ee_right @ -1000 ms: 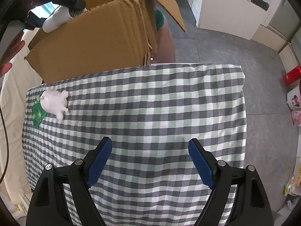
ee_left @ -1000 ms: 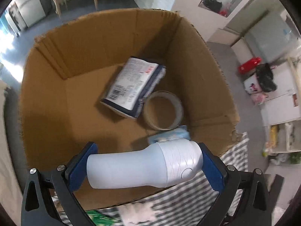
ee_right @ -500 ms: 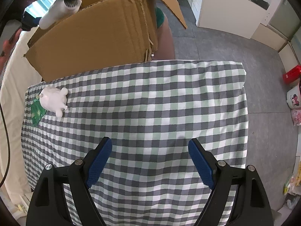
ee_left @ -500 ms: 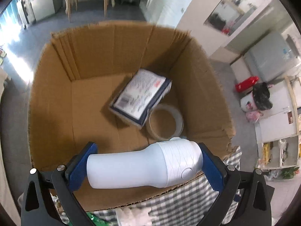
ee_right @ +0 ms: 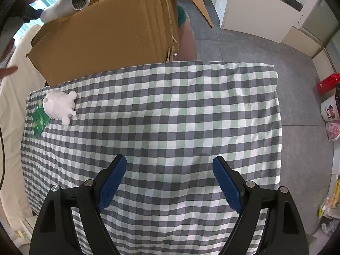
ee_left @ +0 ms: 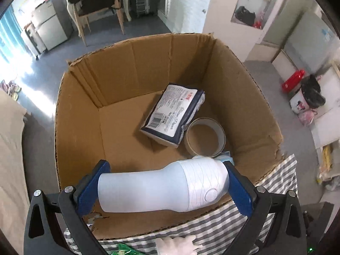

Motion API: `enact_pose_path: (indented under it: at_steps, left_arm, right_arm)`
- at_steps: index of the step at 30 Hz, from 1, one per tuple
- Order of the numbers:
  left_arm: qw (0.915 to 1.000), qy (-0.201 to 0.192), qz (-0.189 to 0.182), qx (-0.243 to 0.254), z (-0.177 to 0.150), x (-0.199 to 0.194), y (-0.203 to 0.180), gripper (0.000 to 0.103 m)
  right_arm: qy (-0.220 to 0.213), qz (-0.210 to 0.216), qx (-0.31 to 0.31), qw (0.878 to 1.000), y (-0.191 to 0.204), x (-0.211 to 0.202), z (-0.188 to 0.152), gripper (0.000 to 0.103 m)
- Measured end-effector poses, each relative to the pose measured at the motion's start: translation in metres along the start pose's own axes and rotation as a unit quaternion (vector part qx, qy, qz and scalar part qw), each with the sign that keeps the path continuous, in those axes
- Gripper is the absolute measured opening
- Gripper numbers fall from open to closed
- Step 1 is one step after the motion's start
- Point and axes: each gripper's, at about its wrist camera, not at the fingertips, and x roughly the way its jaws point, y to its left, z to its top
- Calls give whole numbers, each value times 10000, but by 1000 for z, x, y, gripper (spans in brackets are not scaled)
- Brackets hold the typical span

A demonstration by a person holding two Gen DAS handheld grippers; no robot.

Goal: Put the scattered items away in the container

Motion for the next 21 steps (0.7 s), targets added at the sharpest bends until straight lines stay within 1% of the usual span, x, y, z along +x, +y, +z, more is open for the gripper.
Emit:
enact_pose_path:
  at_steps: [1, 2, 3, 4, 5, 6, 7, 8, 9, 10, 11, 13, 14, 15, 17, 21]
  left_arm:
    - [9988, -49, -336, -364, 1, 0, 13, 103]
    - [9984, 12, -306, -480, 2, 3, 15, 103]
    - [9991, 116, -9, -397, 3, 6, 11, 103]
    - [9994, 53, 131, -310, 3, 5, 8, 103]
    - [9992, -119, 26, -387, 2, 2, 10, 103]
    - [9985, -154, -125, -503, 1, 3, 14, 103]
    - [9984, 8, -185, -542, 1, 7, 15, 103]
    - [9984, 191, -144, -505, 1, 12, 11, 103]
    - [9992, 170, -17, -361, -1, 13, 4, 103]
    - [9996, 101, 31, -253, -3, 12, -1, 103]
    - [9995, 74, -37, -293, -3, 12, -1, 103]
    - [9979, 91, -186, -620, -2, 14, 4, 103]
    - [9971, 94, -178, -732, -2, 14, 6, 103]
    - [9966, 92, -147, -809, -1, 16, 9, 103]
    - [9966, 26, 35, -827, -1, 15, 9, 103]
    - [9958, -365, 312, -780, -3, 3, 7, 103]
  right_arm:
    - [-14, -17, 21, 10000, 1, -1, -1, 83]
    - [-24, -27, 47, 10000, 1, -2, -2, 83]
    - [-24, -27, 69, 10000, 1, -3, -2, 83]
    - [-19, -35, 75, 10000, 1, -3, -2, 83]
    - [-16, -58, 79, 10000, 1, -3, -3, 83]
    - [-19, -76, 93, 9999, 0, -2, -2, 83]
    - [-19, -74, 117, 9999, -3, 2, 1, 83]
    - [-22, -58, 150, 9999, -3, 3, 1, 83]
    - [-34, -36, 181, 9998, -4, 2, 1, 83]
    - [-52, -18, 198, 9998, -4, 1, 1, 83]
    - [-77, -3, 216, 9997, -4, 0, 2, 83]
    - [-139, 54, 245, 9996, -4, -4, 3, 83]
    - [-157, 64, 255, 9995, -4, -5, 4, 83]
    - [-170, 60, 267, 9995, -4, -6, 4, 83]
    - [-179, 52, 288, 9994, -4, -8, 6, 83]
    - [-136, 34, 384, 9992, -6, -8, 7, 83]
